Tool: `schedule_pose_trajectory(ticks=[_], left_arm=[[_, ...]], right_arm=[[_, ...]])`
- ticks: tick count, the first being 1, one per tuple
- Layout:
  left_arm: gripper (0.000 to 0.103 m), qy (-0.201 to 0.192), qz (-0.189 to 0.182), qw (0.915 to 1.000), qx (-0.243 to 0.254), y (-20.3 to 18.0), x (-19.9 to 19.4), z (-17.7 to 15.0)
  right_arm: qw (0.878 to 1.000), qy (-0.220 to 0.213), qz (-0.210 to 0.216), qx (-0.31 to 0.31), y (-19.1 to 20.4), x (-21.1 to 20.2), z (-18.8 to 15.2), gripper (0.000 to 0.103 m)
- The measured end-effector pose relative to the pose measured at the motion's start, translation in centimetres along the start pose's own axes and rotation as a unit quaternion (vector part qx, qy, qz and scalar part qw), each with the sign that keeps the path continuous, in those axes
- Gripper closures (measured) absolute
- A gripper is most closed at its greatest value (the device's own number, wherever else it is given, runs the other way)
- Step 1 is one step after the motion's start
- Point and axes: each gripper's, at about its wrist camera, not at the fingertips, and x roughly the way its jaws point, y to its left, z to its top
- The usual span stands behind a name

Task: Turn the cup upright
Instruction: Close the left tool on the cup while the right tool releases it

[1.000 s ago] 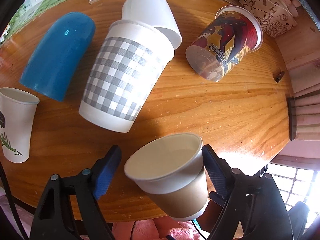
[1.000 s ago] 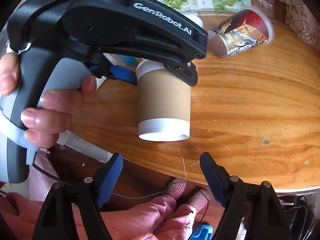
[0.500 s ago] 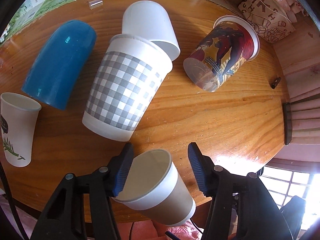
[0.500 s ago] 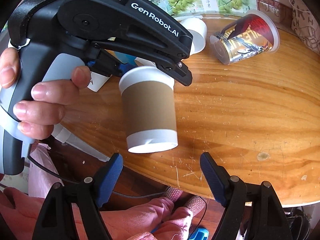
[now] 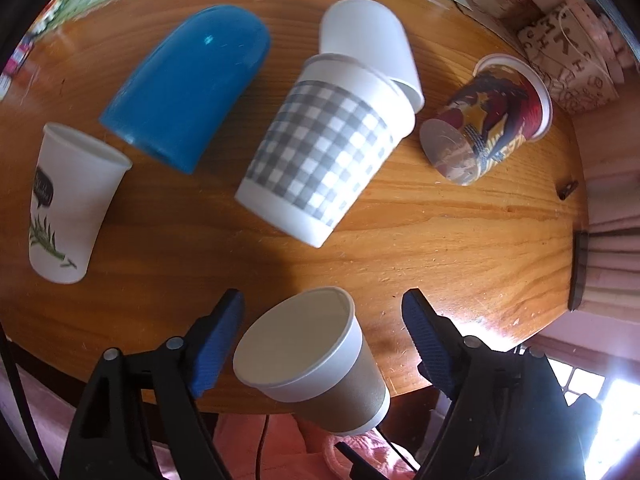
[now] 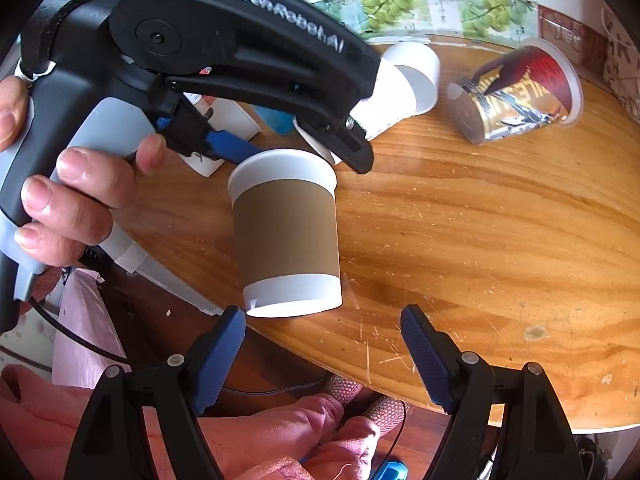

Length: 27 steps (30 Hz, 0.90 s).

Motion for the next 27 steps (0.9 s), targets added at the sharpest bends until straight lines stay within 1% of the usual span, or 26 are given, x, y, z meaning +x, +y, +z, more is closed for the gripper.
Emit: schedule_pose_trajectory(ticks=[4, 8, 13, 18, 23, 24, 27], left_arm=[[0.019, 0.013, -0.014, 0.9991, -0.037, 1.9, -0.3, -0.3], [0.019, 0.023, -0.031, 0.9964, -0.075, 3.2, -0.3, -0.6], [0.019, 0.038, -0.043, 0.9930, -0.103, 4.8, -0.2, -1.3], [0.019, 0.063, -0.088, 0.9843, -0.139, 5.2, 0.7, -1.9], [0.019, 0.070, -0.092, 0.9820, -0.149, 5.4, 1.0, -2.0], [0.019, 0.070, -0.091, 0.9817, -0.152, 4.4, 1.3, -1.9], [0.019, 0.066, -0.090, 0.9812, -0.158, 4.2, 1.5, -1.8]], right_arm=[[1.000, 0.003, 0.005, -0.011, 0.4, 0.5, -0.4, 0.022], [1.000, 0.004, 0.009, -0.026, 1.3, 0.8, -0.5, 0.022], [0.999, 0.002, 0.016, -0.041, 2.1, 1.0, -0.5, 0.022], [0.999, 0.003, 0.012, -0.052, 2.8, 1.1, -0.6, 0.022], [0.998, 0.003, 0.010, -0.055, 2.7, 1.0, -0.6, 0.022], [0.998, 0.003, 0.012, -0.055, 2.6, 0.9, -0.6, 0.022], [0.998, 0.002, 0.016, -0.056, 2.4, 0.7, -0.7, 0.022]])
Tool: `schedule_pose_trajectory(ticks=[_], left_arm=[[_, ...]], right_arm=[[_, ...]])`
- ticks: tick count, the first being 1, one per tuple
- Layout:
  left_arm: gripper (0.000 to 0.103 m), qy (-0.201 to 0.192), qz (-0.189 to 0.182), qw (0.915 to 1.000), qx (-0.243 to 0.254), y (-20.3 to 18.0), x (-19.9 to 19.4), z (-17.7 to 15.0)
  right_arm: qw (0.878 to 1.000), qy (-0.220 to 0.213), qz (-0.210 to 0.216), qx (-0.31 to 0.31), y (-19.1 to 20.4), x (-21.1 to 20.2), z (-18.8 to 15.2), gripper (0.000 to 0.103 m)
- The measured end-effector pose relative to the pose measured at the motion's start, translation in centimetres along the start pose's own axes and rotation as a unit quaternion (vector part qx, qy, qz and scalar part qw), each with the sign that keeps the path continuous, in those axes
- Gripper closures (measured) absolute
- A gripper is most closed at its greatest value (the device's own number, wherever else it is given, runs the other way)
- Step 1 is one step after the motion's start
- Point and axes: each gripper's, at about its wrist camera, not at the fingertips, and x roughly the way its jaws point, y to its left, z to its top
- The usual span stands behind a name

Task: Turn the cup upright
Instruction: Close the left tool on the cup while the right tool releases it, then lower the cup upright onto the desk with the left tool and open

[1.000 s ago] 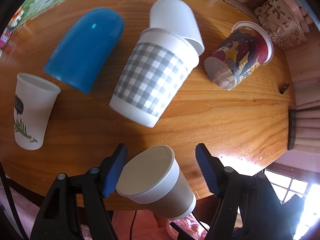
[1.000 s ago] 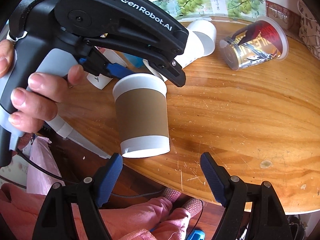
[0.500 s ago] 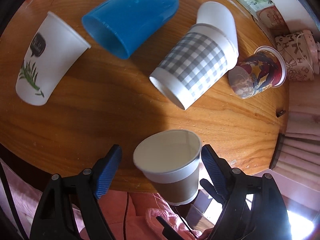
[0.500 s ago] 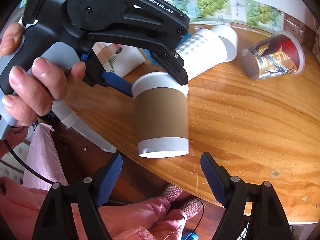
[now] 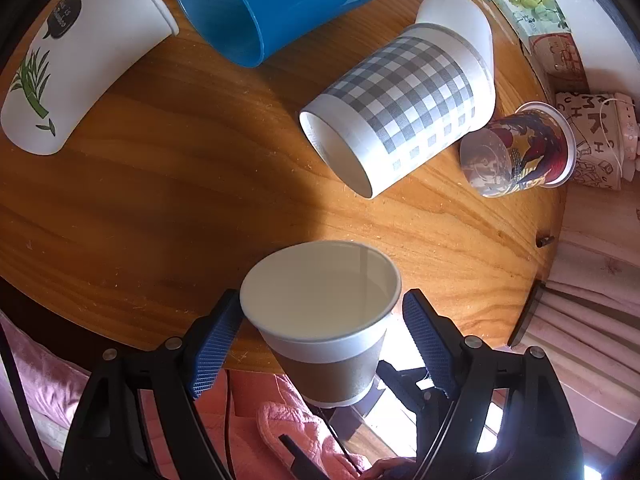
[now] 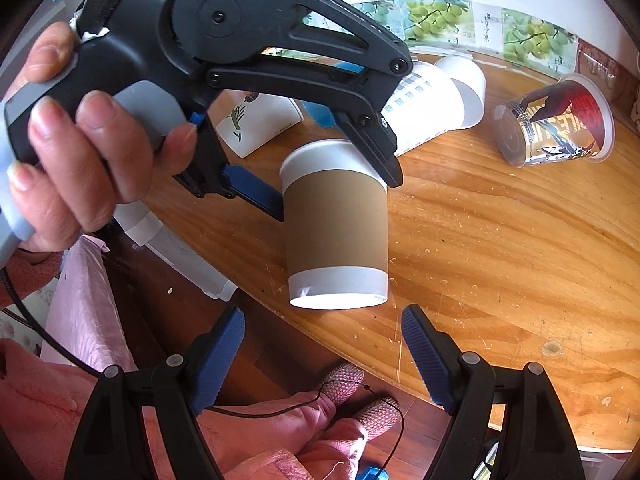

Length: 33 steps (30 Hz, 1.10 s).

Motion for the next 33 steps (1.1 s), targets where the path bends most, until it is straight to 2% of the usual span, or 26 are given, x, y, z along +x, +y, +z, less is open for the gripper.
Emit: schedule_pose_trajectory(ticks=[3, 6, 14, 19, 26, 33], left_arm=[[0.021, -0.006, 0.007, 0.9999, 0.004, -0.4, 0.0, 0.1], [0.031, -0.002, 0.008, 0.9999, 0.007, -0.8, 0.2, 0.2], [0.032, -0.028, 0.024, 0.9985, 0.041, -2.9, 0.1, -0.1], [0.032, -0.068, 0.026, 0.9924, 0.099, -5.1, -0.4, -0.8], [0.032, -0.147, 0.034, 0.9664, 0.208, -8.6, -1.1, -2.5], [0.032, -0.245, 0.048, 0.9278, 0.277, -10.7, -0.3, -3.5]], right_arm=[[1.000, 0.001, 0.001, -0.003, 0.0, 0.0, -0.2, 0.021], [1.000, 0.001, -0.002, -0.007, 0.0, -0.1, -0.2, 0.021], [1.000, -0.003, -0.007, -0.005, -0.5, -0.5, -0.5, 0.021], [1.000, -0.004, -0.010, -0.006, -0.7, -0.8, -0.6, 0.021], [1.000, -0.007, -0.019, -0.002, -1.1, -1.2, -1.3, 0.021], [0.999, -0.015, -0.044, 0.017, -2.1, -1.6, -2.3, 0.021]])
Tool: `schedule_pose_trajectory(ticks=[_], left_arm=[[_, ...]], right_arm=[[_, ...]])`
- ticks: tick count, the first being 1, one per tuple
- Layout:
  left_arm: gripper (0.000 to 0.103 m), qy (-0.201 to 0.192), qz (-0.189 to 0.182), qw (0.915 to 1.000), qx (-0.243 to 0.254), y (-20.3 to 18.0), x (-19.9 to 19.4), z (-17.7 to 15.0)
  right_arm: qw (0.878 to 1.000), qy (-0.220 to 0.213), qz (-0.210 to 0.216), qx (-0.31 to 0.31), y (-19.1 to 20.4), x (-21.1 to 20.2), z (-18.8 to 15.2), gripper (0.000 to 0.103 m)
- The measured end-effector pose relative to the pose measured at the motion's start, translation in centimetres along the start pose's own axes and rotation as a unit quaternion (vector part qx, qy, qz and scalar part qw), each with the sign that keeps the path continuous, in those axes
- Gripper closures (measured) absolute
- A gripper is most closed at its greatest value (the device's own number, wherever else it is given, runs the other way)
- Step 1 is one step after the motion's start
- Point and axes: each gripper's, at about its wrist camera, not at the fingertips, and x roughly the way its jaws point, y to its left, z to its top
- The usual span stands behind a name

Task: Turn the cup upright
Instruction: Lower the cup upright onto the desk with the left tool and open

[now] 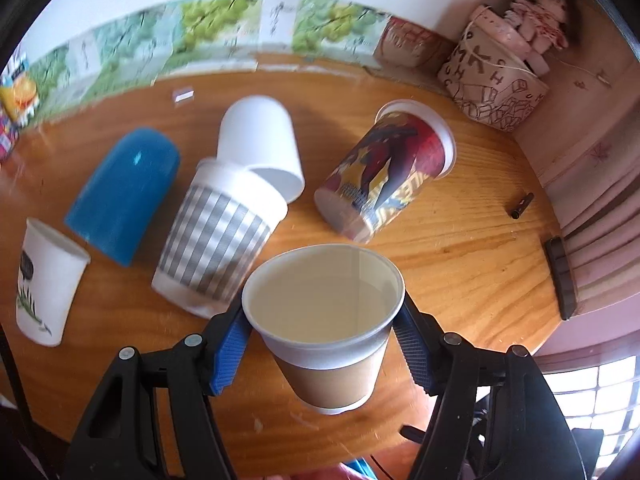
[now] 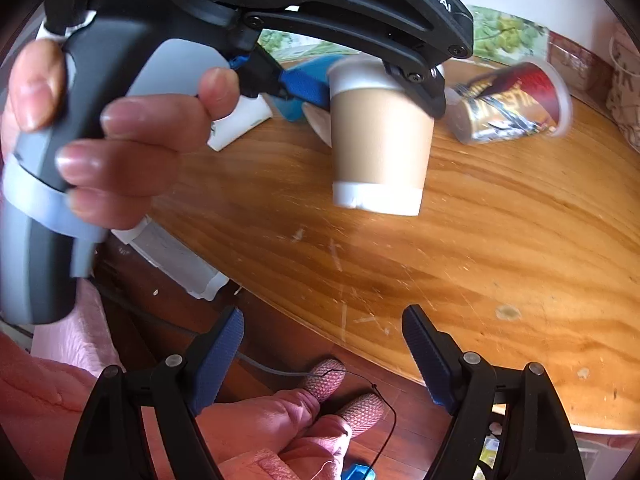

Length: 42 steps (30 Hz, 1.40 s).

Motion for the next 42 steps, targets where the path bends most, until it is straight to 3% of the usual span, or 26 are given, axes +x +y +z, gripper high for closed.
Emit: schedule_pose_trajectory(ticks=[9, 19, 36, 42], left_arm=[[0.032, -0.111, 0.028, 0.9931, 0.027, -1.1, 0.1, -1.3], [0.031, -0.157, 0.064, 0.9820, 0.083, -2.6, 0.3, -3.1], [0.031, -0.108, 0.063, 0.9864, 0.106, -2.9, 0.0, -6.5], [0.021, -0.115, 0.063, 0.9859, 0.103, -2.6, -3.2, -7.1]], right_arm=[[0.997, -0.044, -0.053, 0.018, -0.8, -1.2, -1.2, 0.021], [0.995, -0.060, -0.060, 0.049, -2.5, -2.0, -1.9, 0.021], [0.992, -0.060, -0.078, 0.077, -2.0, -2.3, -4.2, 0.021], [0.991, -0.066, -0.086, 0.083, -1.2, -3.0, -4.4, 0.019]])
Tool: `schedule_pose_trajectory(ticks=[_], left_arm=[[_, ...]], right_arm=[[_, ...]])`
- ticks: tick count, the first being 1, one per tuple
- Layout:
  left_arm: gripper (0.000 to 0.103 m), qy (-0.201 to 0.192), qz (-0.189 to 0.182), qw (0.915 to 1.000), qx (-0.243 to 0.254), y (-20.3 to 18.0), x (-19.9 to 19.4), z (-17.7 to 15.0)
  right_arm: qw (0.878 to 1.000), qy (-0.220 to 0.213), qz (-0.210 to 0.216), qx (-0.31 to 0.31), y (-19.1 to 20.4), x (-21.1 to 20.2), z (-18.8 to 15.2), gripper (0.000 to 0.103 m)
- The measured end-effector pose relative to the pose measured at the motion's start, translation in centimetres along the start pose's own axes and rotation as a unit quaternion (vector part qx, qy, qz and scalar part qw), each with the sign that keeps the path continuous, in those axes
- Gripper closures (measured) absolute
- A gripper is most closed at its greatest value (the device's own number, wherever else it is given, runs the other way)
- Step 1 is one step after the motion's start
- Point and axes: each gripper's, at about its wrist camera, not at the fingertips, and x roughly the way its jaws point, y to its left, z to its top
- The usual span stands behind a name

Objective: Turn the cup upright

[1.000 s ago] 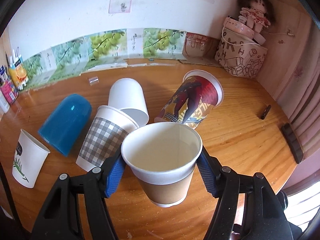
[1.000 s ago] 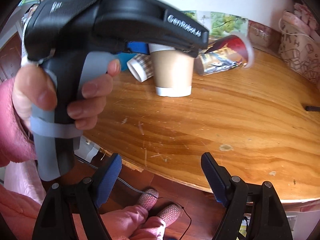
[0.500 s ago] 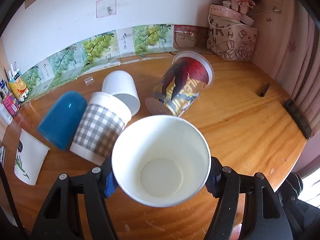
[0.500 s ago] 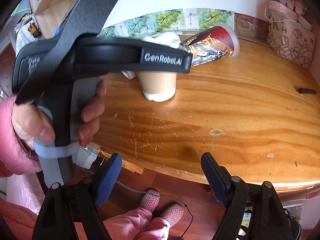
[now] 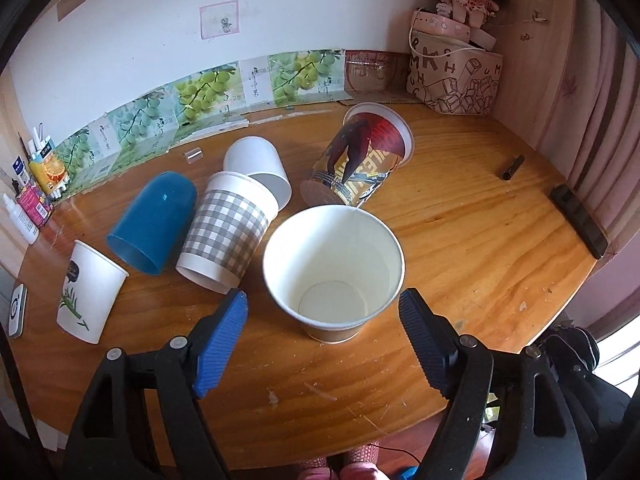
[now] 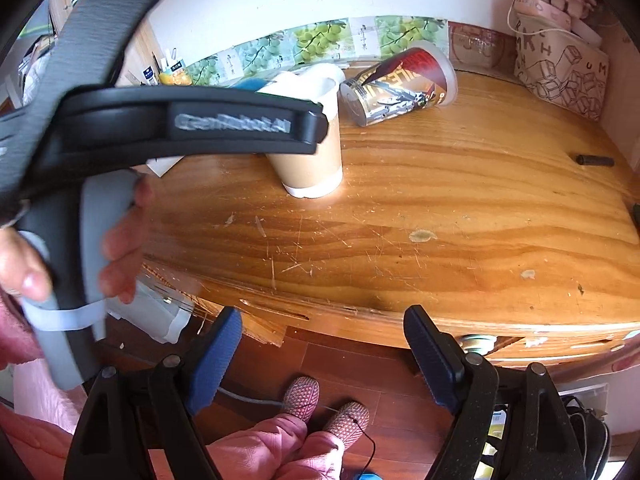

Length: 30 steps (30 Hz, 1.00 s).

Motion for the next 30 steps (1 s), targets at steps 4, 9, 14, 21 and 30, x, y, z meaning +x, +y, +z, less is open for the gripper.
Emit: schedule_pose_trajectory(ticks=[4, 9, 14, 21, 30], left_arm=[[0.020, 0.017, 0.006, 0.9998, -0.003, 0.8, -2.0, -0.3], [0.020, 0.045, 0.034, 0.9980, -0.029, 3.3, -4.7, -1.5], [0.019, 0.058, 0.063, 0.9934, -0.077, 6.8, -7.3, -2.3], [0.019, 0.019, 0.101, 0.9859, -0.132, 10.4, -12.3, -1.5], [0.015, -0.036, 0.074, 0.9773, -0.195, 13.5, -17.7, 0.7]], right_arm=[[1.000, -0.003, -0.004, -0.001, 0.7, -0.7, 0.6, 0.018], [0.999, -0.019, -0.016, -0.023, 2.0, -2.3, 1.9, 0.016], [0.997, -0.053, -0.032, -0.053, 3.8, -4.8, 4.1, 0.011], [0.994, -0.089, -0.009, -0.060, 6.6, -9.4, 7.9, 0.011], [0.984, -0.159, 0.001, -0.080, 10.2, -15.7, 11.0, 0.005]])
